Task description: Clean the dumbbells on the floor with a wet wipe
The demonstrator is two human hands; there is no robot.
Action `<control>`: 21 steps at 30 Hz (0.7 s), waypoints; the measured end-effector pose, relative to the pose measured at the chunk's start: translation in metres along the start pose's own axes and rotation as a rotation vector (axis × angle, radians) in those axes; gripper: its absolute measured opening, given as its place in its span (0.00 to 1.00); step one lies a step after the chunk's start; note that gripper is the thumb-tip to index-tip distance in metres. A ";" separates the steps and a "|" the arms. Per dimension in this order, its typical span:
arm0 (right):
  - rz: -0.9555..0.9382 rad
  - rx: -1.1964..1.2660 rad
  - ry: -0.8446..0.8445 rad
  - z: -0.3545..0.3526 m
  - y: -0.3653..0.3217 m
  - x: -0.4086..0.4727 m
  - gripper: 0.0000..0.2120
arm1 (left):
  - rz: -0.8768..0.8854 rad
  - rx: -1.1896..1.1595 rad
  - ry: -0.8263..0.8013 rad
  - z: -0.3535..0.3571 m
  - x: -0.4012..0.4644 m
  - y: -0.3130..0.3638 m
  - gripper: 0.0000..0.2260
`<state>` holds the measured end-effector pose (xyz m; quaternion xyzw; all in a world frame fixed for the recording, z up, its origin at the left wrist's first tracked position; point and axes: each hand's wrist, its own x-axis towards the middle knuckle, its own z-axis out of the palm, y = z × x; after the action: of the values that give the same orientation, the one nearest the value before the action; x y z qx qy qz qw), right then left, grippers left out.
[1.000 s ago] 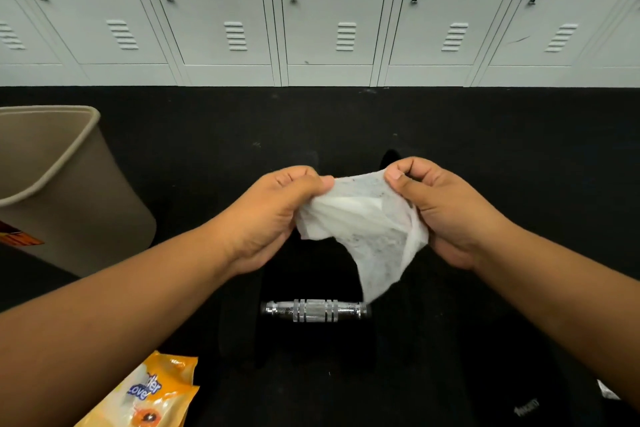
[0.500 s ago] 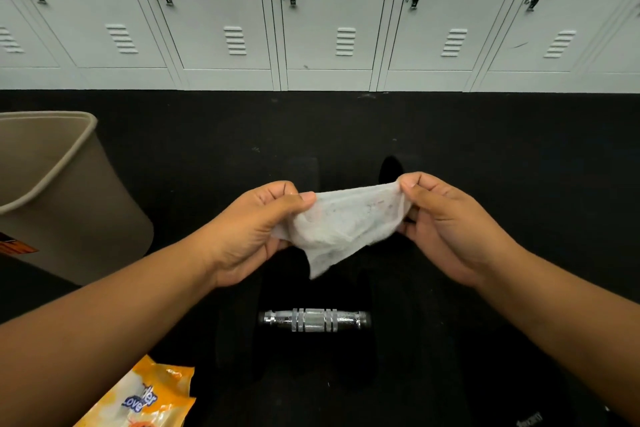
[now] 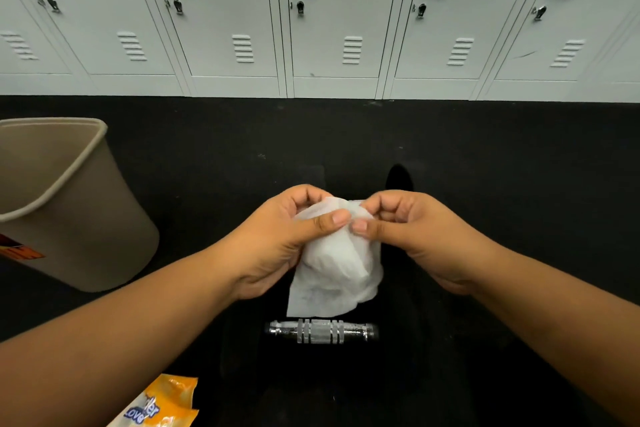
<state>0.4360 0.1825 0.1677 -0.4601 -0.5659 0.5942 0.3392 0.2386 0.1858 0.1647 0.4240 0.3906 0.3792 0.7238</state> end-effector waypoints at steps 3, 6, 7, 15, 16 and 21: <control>-0.006 0.146 0.051 -0.005 0.000 -0.001 0.09 | -0.116 -0.062 0.020 -0.006 -0.004 -0.005 0.21; 0.010 0.263 0.101 -0.010 0.000 0.000 0.09 | -0.152 -0.079 0.107 -0.011 -0.003 -0.007 0.22; 0.020 0.268 0.122 -0.010 0.000 0.001 0.10 | -0.143 -0.090 0.130 -0.012 -0.002 -0.007 0.20; -0.049 0.311 0.377 -0.020 0.007 0.003 0.03 | 0.023 -0.041 0.243 -0.024 0.005 -0.006 0.09; -0.058 0.286 0.398 -0.020 0.007 0.003 0.03 | 0.054 -0.029 0.246 -0.025 0.005 -0.007 0.08; -0.006 0.028 0.536 -0.015 0.010 0.005 0.08 | 0.200 0.126 0.305 -0.024 0.006 -0.010 0.07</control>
<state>0.4495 0.1912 0.1575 -0.5946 -0.4490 0.4580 0.4849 0.2220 0.1947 0.1461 0.4427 0.4747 0.4837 0.5872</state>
